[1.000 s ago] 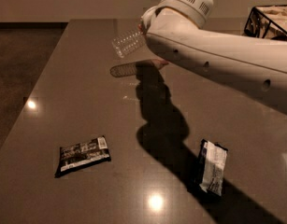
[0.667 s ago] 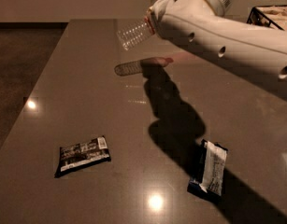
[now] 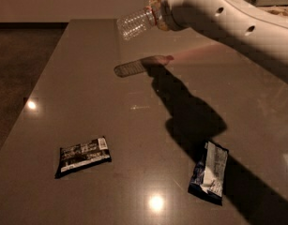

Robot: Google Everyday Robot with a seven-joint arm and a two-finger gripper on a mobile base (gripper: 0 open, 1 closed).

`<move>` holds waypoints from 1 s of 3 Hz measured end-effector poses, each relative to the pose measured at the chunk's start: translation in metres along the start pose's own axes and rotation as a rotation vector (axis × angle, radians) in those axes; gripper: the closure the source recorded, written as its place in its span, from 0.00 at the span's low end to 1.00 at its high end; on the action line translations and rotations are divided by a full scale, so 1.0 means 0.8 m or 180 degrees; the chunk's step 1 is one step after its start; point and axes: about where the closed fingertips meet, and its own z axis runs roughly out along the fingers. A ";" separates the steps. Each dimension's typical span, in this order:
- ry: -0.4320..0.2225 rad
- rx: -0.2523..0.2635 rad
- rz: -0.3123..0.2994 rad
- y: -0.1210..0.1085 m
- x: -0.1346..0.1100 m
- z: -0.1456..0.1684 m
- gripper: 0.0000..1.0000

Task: Place water bottle upright

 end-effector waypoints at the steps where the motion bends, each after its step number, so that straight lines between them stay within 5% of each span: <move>1: -0.0121 0.0114 -0.0077 -0.002 0.012 -0.007 1.00; 2: -0.0180 0.0299 -0.0284 -0.001 0.030 -0.011 1.00; 3: -0.0233 0.0657 -0.0538 -0.012 0.057 -0.018 1.00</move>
Offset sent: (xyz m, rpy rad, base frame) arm 0.0029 -0.0444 0.0127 -0.6632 -0.4223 0.3998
